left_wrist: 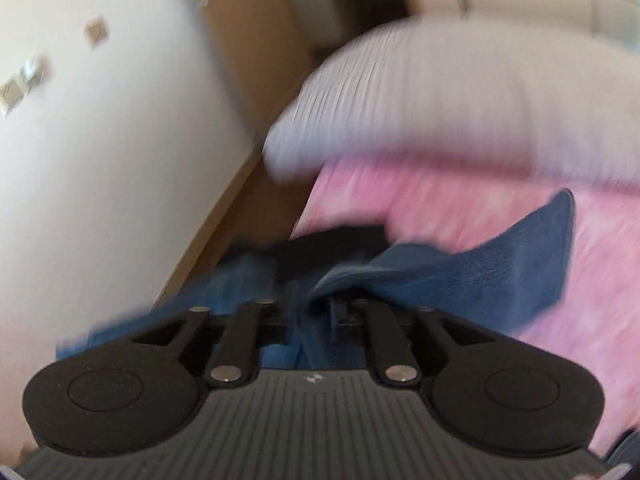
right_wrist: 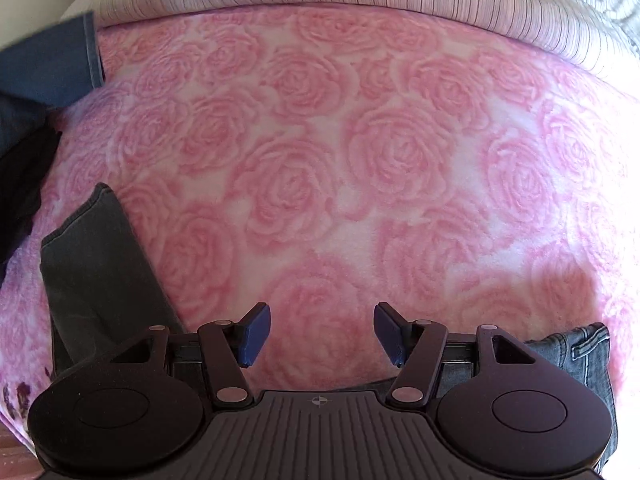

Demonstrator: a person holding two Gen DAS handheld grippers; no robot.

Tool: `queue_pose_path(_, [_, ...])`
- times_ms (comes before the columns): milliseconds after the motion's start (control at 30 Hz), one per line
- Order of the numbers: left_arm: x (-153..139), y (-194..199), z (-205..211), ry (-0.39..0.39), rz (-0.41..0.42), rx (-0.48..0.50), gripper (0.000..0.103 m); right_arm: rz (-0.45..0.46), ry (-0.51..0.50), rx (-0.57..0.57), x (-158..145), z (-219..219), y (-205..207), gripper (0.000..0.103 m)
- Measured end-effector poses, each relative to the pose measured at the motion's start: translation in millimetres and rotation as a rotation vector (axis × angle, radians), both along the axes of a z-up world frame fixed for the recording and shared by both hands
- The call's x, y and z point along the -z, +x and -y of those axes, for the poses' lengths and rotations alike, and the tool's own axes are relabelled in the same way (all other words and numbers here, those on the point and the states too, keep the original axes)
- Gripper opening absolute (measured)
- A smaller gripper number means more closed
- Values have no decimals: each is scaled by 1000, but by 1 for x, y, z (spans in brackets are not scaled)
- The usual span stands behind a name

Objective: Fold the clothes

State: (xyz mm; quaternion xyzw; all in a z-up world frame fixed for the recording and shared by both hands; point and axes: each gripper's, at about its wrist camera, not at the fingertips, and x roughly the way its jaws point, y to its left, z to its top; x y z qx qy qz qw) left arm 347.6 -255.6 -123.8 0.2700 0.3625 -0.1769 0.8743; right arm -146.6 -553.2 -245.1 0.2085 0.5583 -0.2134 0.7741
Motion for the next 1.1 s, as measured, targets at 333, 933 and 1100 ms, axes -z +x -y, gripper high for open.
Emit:
queue_pose_path(333, [17, -122, 1, 110, 111, 210, 48, -67, 2, 22, 21, 28, -51, 62])
queue_pose_path(933, [132, -393, 148, 394, -537, 1440, 70, -142, -87, -1024, 48, 96, -111, 80])
queue_pose_path(1100, [121, -375, 143, 449, -418, 1424, 70, -229, 116, -1041, 84, 107, -77, 52])
